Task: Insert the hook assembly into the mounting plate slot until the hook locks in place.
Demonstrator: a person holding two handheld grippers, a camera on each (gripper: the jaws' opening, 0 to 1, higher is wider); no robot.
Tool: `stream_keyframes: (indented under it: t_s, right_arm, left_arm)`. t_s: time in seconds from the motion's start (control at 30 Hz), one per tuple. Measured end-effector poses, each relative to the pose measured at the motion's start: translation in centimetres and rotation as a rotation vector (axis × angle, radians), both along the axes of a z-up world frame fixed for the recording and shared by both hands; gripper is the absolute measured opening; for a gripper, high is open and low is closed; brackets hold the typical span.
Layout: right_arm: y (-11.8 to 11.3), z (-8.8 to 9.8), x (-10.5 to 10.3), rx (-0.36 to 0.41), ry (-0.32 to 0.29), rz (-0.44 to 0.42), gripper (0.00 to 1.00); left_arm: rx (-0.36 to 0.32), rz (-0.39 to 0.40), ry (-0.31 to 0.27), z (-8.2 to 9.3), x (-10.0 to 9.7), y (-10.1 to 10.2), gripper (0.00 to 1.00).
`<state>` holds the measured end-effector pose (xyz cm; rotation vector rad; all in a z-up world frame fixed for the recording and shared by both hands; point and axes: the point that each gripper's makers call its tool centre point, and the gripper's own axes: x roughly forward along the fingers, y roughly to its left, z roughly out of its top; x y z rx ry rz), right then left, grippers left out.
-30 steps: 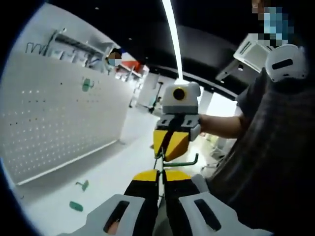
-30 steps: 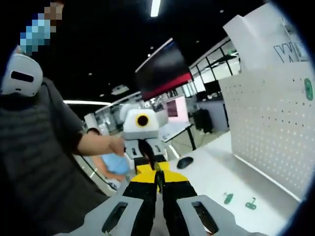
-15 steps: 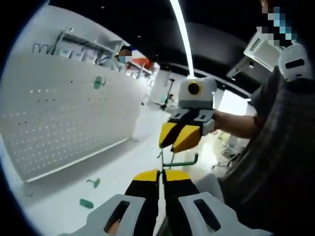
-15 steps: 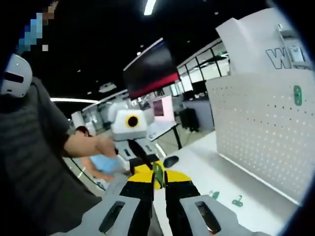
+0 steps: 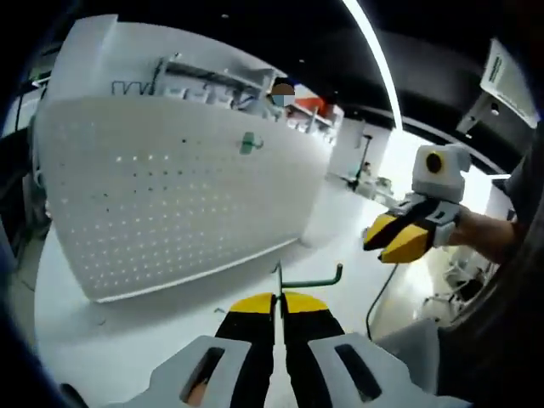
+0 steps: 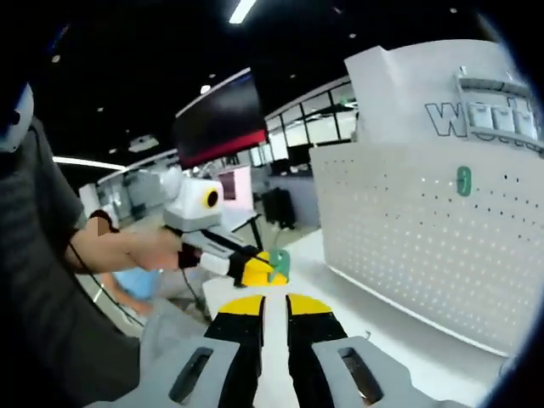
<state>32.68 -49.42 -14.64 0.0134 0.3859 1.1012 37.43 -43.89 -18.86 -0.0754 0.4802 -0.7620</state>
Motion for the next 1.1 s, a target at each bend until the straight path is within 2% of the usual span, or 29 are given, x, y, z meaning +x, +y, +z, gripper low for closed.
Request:
stream_keyframes:
  t_s: [0.2, 0.43, 0.53, 0.67, 0.77, 0.9, 1.1]
  right_arm:
    - [0.5, -0.3, 0.2, -0.037, -0.035, -0.046, 0.09]
    - [1.3, -0.1, 1.0, -0.033, -0.075, -0.114, 0.10]
    - [1.3, -0.2, 1.7, -0.005, -0.046, -0.157, 0.12]
    - [0.6, -0.4, 2.4, 0.008, -0.036, -0.217, 0.12]
    - [0.3, -0.2, 2.7, 0.012, -0.041, -0.236, 0.12]
    - [0.2, 0.6, 3.2, 0.058, -0.042, -0.263, 0.11]
    - [0.7, 1.0, 3.7, 0.113, -0.011, -0.278, 0.11]
  left_arm:
    - [-0.017, 0.063, -0.019, 1.2, 0.8, -0.3, 0.02]
    - [0.008, 0.059, -0.051, 1.6, 0.8, -1.8, 0.02]
    - [-0.008, 0.058, -0.051, 1.7, 0.8, -2.4, 0.02]
    - [0.007, 0.056, -0.057, 1.6, 0.7, -2.8, 0.02]
    - [-0.003, 0.055, -0.057, 1.7, 0.6, -3.0, 0.02]
    - [-0.004, 0.053, -0.072, 1.8, 0.5, -3.3, 0.02]
    - [-0.032, 0.064, -0.088, 2.7, 0.6, -3.5, 0.02]
